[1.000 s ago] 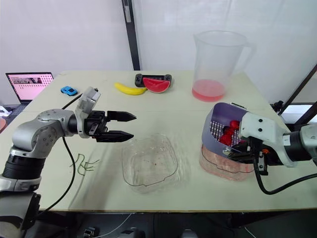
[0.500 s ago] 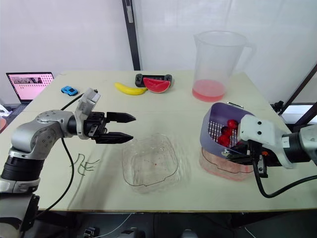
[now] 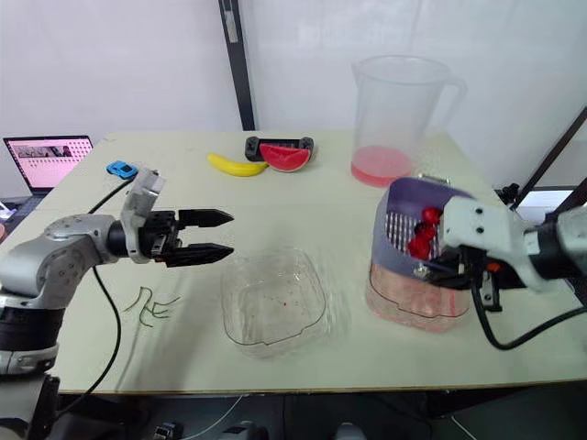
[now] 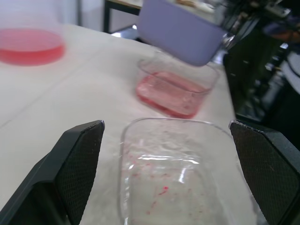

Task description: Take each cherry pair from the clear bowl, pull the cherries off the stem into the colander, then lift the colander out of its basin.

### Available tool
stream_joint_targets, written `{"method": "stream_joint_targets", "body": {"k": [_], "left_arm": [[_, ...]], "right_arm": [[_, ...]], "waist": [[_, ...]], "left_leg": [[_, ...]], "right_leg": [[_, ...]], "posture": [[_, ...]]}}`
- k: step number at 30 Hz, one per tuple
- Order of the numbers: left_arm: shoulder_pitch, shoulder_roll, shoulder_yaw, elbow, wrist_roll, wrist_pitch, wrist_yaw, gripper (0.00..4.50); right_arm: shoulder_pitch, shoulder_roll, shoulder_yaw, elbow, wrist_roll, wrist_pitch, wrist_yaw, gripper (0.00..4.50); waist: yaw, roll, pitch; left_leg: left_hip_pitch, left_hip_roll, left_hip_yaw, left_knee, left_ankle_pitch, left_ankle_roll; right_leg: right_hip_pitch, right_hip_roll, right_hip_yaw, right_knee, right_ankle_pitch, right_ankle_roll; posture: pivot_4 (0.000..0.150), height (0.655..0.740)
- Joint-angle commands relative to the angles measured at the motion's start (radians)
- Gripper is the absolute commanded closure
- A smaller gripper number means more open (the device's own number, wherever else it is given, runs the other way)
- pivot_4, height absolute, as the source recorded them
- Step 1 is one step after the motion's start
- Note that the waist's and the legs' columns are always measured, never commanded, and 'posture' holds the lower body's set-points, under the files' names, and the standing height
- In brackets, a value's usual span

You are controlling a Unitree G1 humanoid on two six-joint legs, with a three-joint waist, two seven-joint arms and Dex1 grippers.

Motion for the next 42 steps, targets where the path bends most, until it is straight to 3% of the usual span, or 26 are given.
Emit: {"method": "stream_joint_targets", "body": {"k": [1, 5, 9, 15, 23, 29, 32, 39, 42], "left_arm": [[0.063, 0.02, 0.091, -0.09, -0.038, -0.006, 0.057, 0.0], [0.21, 0.018, 0.195, -0.229, -0.091, 0.026, 0.155, 0.0], [0.383, 0.002, 0.327, -0.389, -0.167, 0.068, 0.273, 0.0], [0.572, -0.013, 0.481, -0.561, -0.287, 0.103, 0.422, 0.0], [0.697, -0.013, 0.551, -0.654, -0.38, 0.075, 0.541, 0.0], [0.72, 0.003, 0.537, -0.65, -0.397, 0.046, 0.563, 0.0], [0.714, 0.021, 0.528, -0.631, -0.396, 0.035, 0.556, 0.0], [0.603, 0.056, 0.433, -0.534, -0.379, 0.028, 0.571, 0.0], [0.541, 0.078, 0.354, -0.481, -0.278, -0.01, 0.561, 0.0]], "right_arm": [[-0.232, 0.056, 0.241, 0.103, -0.141, -0.132, 0.098, 3.89], [-0.647, 0.353, 0.567, 0.437, -0.428, -0.337, 0.215, 3.89], [-0.866, 0.607, 0.696, 0.821, -0.573, -0.59, 0.242, 3.89], [-0.941, 0.791, 0.752, 1.21, -0.691, -0.865, 0.232, 3.89], [-0.958, 0.902, 0.749, 1.441, -0.758, -0.967, 0.249, 3.89], [-1.011, 0.931, 0.734, 1.515, -0.797, -0.967, 0.26, 1.61], [-1.048, 0.935, 0.704, 1.526, -0.782, -0.951, 0.284, 0.04], [-1.105, 0.79, 0.654, 1.37, -0.505, -0.698, 0.306, 0.04], [-1.055, 0.709, 0.559, 1.293, -0.453, -0.626, 0.306, 0.04]], "waist": [[0.002, -0.001, 0.0], [-0.011, -0.001, 0.001], [-0.028, -0.001, 0.001], [-0.01, -0.003, 0.0], [-0.016, -0.002, 0.0], [-0.02, -0.002, 0.0], [-0.018, -0.002, 0.0], [-0.011, -0.002, 0.0], [-0.01, -0.002, 0.0]], "left_leg": [[0.0, 0.0, 0.0, 0.0, 0.0, 0.0], [0.001, -0.001, 0.0, 0.0, 0.001, -0.001], [-0.001, -0.001, 0.002, -0.003, 0.002, -0.004], [-0.006, -0.002, 0.0, -0.007, 0.007, -0.012], [-0.004, -0.003, -0.001, -0.007, 0.008, -0.014], [-0.004, -0.003, 0.0, -0.01, 0.008, -0.015], [-0.004, -0.003, 0.0, -0.01, 0.009, -0.016], [-0.004, -0.003, -0.001, -0.01, 0.009, -0.016], [-0.004, -0.004, 0.0, -0.011, 0.009, -0.016]], "right_leg": [[0.0, 0.0, 0.0, 0.0, 0.0, 0.0], [0.001, 0.0, 0.0, -0.002, 0.0, 0.0], [-0.003, -0.001, 0.002, -0.001, 0.0, 0.0], [-0.009, -0.004, 0.0, -0.001, 0.0, 0.0], [-0.008, -0.003, 0.0, 0.001, 0.0, 0.0], [-0.01, -0.003, 0.001, 0.001, 0.0, -0.001], [-0.01, -0.002, 0.001, 0.001, 0.0, -0.001], [-0.009, -0.002, 0.001, 0.001, 0.0, -0.001], [-0.009, -0.003, 0.001, 0.0, 0.0, -0.001]], "posture": [[0.15, 0.74], [0.15, 0.74], [0.15, 0.74], [0.15, 0.74], [0.15, 0.74], [0.15, 0.74], [0.15, 0.74], [0.15, 0.74], [0.15, 0.74]]}}
